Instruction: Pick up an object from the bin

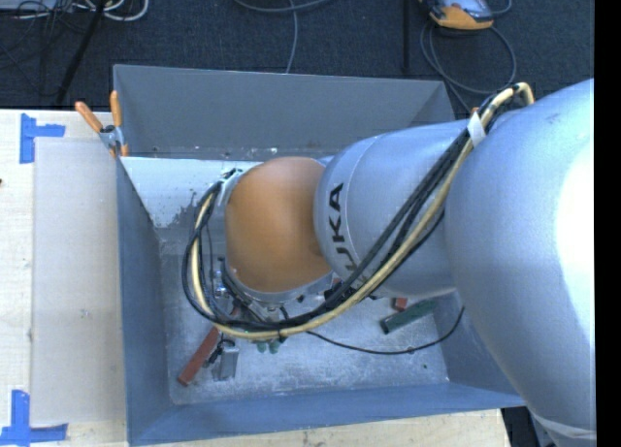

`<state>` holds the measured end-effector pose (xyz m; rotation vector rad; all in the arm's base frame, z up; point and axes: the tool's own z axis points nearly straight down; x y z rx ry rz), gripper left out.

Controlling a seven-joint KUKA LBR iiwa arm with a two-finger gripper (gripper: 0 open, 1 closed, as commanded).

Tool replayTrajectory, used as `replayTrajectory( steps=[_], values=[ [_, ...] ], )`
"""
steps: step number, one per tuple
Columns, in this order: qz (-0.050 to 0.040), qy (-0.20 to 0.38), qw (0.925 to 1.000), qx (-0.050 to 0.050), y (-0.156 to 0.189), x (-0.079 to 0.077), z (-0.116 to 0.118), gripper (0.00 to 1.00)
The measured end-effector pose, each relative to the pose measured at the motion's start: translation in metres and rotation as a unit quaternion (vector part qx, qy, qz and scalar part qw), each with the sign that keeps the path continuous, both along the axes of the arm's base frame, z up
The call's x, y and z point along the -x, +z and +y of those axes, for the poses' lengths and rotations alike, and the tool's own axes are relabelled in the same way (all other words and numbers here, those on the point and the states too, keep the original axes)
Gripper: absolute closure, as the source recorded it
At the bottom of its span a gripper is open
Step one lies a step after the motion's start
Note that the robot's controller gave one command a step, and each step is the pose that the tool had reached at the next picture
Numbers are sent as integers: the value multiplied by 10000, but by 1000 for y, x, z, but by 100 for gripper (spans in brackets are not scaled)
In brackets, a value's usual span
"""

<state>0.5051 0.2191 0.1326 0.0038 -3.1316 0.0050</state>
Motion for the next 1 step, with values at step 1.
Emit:
replayTrajectory(
  steps=[1],
  values=[
    [-10, 1011, 9949, -10, -65, 4, -3, 0]
  ],
)
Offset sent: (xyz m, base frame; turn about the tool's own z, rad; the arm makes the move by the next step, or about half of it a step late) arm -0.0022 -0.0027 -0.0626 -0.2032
